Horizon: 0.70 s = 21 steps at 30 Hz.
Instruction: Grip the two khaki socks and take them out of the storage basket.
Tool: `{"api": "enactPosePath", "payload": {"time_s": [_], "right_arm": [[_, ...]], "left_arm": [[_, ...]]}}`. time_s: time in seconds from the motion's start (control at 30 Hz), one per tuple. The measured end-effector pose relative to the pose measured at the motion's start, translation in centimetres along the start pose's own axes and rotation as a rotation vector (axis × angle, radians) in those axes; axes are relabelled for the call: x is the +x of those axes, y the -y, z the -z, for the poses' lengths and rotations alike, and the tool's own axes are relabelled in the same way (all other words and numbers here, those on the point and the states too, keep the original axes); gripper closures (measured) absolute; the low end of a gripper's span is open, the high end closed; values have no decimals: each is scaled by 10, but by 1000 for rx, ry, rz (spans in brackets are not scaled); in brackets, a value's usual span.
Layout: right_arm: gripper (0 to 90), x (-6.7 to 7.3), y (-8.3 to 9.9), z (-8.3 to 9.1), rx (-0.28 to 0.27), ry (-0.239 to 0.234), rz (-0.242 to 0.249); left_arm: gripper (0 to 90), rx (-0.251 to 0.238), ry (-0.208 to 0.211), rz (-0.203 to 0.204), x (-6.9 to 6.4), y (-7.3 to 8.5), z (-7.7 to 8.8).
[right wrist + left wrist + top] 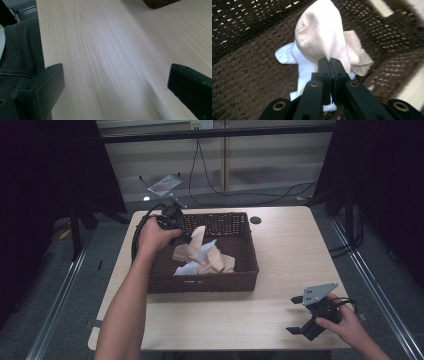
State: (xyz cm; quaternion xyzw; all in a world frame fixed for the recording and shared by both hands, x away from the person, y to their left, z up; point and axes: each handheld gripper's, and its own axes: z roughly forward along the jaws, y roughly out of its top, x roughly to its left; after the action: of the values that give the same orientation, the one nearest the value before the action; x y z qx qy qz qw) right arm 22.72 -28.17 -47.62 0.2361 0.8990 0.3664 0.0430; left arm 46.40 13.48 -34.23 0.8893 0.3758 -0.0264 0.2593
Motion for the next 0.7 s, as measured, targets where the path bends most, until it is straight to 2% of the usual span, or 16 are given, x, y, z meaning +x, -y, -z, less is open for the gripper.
{"api": "enactPosePath", "payload": {"time_s": [0.03,0.2,0.3,0.53,0.7], "right_arm": [[7,0,0,0,1,0,0],[8,0,0,0,5,5,-1],[7,1,0,0,9,2,-5],[7,0,0,0,4,1,-2],[7,0,0,0,9,3,-5]], "left_arm": [[881,-5,14,-5,-3,-2,9],[881,-5,22,-2,-10,-6,23],[881,-15,45,1,-18,-9,36],[881,-11,72,1,-30,-10,48],[881,-2,114,-33,-42,-11,53]]}}
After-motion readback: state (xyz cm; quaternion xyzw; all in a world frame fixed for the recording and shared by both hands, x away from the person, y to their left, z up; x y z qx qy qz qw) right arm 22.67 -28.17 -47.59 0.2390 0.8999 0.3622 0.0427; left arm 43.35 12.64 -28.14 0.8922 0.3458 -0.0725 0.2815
